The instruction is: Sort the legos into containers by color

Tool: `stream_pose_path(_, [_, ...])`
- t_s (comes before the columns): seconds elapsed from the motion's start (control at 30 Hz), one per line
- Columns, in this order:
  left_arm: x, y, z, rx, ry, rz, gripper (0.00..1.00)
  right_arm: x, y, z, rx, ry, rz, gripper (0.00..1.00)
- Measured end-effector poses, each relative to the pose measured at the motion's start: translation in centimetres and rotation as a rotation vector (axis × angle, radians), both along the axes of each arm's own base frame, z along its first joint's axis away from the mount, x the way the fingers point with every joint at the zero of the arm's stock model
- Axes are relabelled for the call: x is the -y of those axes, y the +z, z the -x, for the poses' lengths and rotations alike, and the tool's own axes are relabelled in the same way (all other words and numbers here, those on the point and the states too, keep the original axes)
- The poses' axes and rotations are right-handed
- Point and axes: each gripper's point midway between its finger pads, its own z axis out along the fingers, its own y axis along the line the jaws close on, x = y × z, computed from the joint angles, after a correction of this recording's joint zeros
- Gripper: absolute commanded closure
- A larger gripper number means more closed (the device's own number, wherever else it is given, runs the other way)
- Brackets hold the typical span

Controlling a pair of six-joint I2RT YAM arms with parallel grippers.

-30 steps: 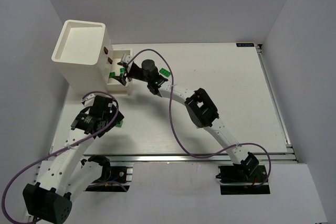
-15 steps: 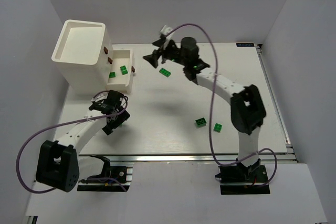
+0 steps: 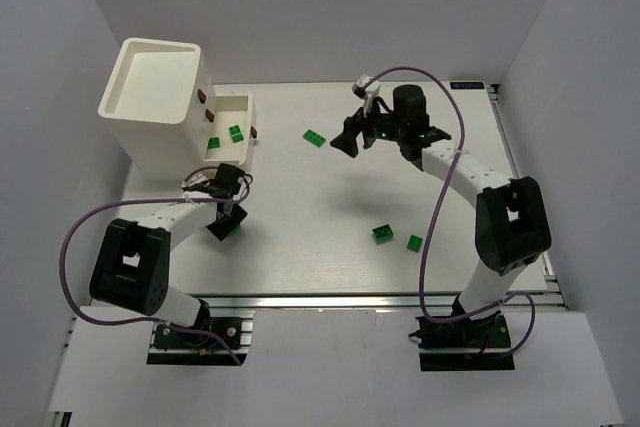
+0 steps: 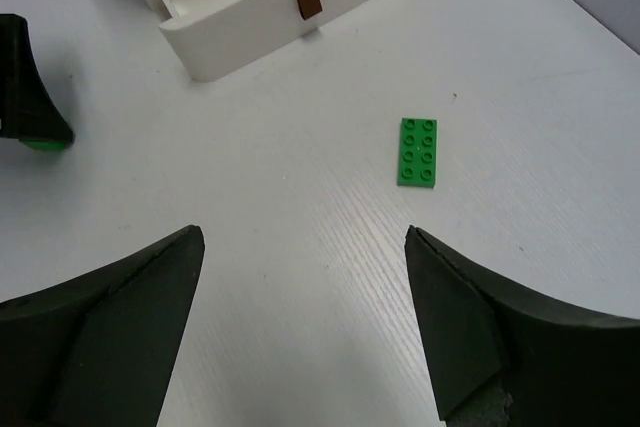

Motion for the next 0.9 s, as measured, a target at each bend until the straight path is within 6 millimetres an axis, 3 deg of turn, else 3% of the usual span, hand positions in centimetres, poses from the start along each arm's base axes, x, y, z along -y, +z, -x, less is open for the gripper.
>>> stream_pose_path(0.07, [-0.1,0.0,-0.3,0.008,0.009,-0.003,0.63,1.1,-0.4,-0.1,-0.014,-0.008,0.012,0.14])
stream_pose_path(0.17, [0.0,0.1,-0.5,0.017,0.015,0.001,0.74,2.7,0.0,-0.3,-0.014,-0.021,0.015,0.15])
stream_pose_path(0.2, [0.1,0.2,-0.5,0.019,0.011,0.001,0.83,3.1,0.4,-0.3,-0.007,-0.022,0.012,0.16])
stream_pose_path(0.33, [1.7,1.2,-0.9,0.047,-0.097,0.054,0.95,4.5,1.3,-0.6,0.017,-0.026,0.006,0.23])
stream_pose_path(0.4, [3.2,2.7,-1.6,0.106,-0.197,0.101,0.99,4.9,1.2,-0.7,0.015,-0.031,0.009,0.42])
stream_pose_path(0.43, [4.0,3.8,-2.1,0.148,-0.263,0.121,1.00,5.1,1.1,-0.7,0.010,-0.032,0.015,0.59])
stream_pose_path(0.5, [4.8,6.2,-3.0,0.228,-0.345,0.123,1.00,5.3,0.5,-0.5,0.002,-0.028,0.033,0.76])
stream_pose_path(0.6, [5.3,10.0,-5.4,0.329,-0.452,0.065,1.00,5.7,-1.0,0.0,-0.017,-0.025,0.063,1.00])
stream_pose_path(0.73, [4.6,14.5,-10.0,0.434,-0.520,-0.089,1.00,6.3,-3.4,1.2,-0.058,-0.017,0.115,1.00])
stream_pose_path(0.83, [3.3,16.2,-13.9,0.451,-0.521,-0.238,1.00,6.9,-4.9,1.9,-0.083,-0.017,0.156,1.00])
stream_pose_path(0.9, [2.2,16.2,-16.5,0.436,-0.517,-0.348,1.00,7.3,-5.7,2.3,-0.094,-0.018,0.178,1.00])
